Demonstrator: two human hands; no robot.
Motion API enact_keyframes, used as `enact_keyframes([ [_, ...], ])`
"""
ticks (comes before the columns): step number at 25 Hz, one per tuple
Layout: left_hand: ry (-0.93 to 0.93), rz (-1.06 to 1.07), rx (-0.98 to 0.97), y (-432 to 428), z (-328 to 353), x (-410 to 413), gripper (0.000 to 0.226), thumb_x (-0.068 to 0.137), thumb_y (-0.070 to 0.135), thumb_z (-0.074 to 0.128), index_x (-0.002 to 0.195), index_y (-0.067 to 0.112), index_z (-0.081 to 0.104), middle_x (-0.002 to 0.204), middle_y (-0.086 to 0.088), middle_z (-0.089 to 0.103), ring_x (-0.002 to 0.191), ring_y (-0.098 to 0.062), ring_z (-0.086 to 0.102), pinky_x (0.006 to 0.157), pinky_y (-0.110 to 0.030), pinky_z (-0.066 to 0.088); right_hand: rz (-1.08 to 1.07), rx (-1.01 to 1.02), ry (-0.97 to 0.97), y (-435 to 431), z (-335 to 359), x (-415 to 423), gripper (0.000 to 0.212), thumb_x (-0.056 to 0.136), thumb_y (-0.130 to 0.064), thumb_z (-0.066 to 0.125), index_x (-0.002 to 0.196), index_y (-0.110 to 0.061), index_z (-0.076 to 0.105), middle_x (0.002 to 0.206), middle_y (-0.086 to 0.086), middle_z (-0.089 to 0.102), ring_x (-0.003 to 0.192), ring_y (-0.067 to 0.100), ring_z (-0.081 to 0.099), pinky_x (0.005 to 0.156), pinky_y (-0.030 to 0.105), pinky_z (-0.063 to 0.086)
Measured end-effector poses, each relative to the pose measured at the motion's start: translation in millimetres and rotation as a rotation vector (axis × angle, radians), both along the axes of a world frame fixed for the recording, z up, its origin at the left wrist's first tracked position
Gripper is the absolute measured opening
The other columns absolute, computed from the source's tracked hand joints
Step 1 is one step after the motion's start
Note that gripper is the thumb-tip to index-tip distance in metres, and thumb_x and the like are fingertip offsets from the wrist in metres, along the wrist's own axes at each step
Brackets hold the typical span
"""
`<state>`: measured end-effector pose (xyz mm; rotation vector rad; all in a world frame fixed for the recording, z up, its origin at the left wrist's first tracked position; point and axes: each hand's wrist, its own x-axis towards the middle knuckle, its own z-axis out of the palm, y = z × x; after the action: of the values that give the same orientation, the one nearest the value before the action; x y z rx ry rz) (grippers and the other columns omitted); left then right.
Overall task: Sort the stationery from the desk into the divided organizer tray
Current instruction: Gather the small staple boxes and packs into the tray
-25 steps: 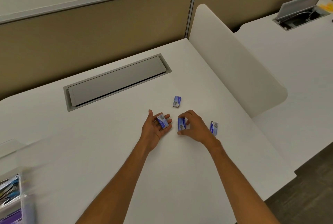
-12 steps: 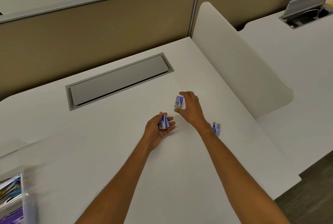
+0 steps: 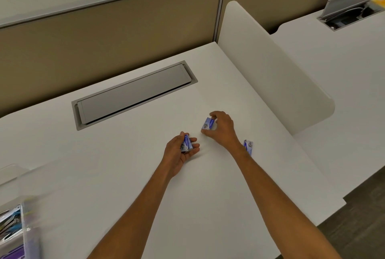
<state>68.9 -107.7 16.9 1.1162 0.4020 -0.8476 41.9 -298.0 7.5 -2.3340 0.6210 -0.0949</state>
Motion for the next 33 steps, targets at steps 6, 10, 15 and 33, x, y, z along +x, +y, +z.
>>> enact_keyframes([
  [6,0.023,0.033,-0.039,5.4,-1.3,-3.3,0.037,0.103,0.029,0.046,0.116,-0.003,0.060,0.101,-0.021,0.069,0.081,-0.032,0.072,0.072,-0.043,0.062,-0.121,0.098,-0.042,-46.7,19.1,-81.9,0.057,0.061,-0.018,0.092,0.111,-0.015,0.065,0.109,-0.001,0.055,0.092,0.015,0.058,0.077,0.020,0.052],
  [10,0.047,0.051,-0.049,4.8,-2.2,-8.0,0.036,0.103,0.029,0.047,0.111,-0.002,0.062,0.100,-0.021,0.069,0.079,-0.032,0.072,0.076,-0.045,0.062,-0.063,0.045,0.055,-66.0,7.3,-123.9,0.058,0.059,-0.016,0.092,0.110,-0.012,0.064,0.109,0.002,0.058,0.101,0.023,0.057,0.085,0.017,0.043],
  [15,0.042,0.066,-0.063,9.6,1.8,-12.4,0.035,0.103,0.029,0.047,0.109,-0.002,0.063,0.100,-0.021,0.069,0.080,-0.033,0.072,0.078,-0.045,0.061,-0.045,-0.032,0.084,-68.2,-7.5,-136.0,0.068,0.061,-0.022,0.091,0.121,-0.014,0.060,0.118,0.005,0.057,0.105,0.024,0.053,0.088,0.028,0.040],
  [33,0.110,0.369,-0.264,55.1,21.1,-23.2,0.050,0.105,0.035,0.036,0.136,-0.001,0.049,0.135,-0.019,0.058,0.124,-0.035,0.056,0.096,-0.042,0.052,-0.158,1.129,-0.202,133.4,35.1,-61.2,0.052,0.079,0.002,0.075,0.125,-0.014,0.057,0.122,0.003,0.066,0.111,0.016,0.065,0.087,0.024,0.055],
])
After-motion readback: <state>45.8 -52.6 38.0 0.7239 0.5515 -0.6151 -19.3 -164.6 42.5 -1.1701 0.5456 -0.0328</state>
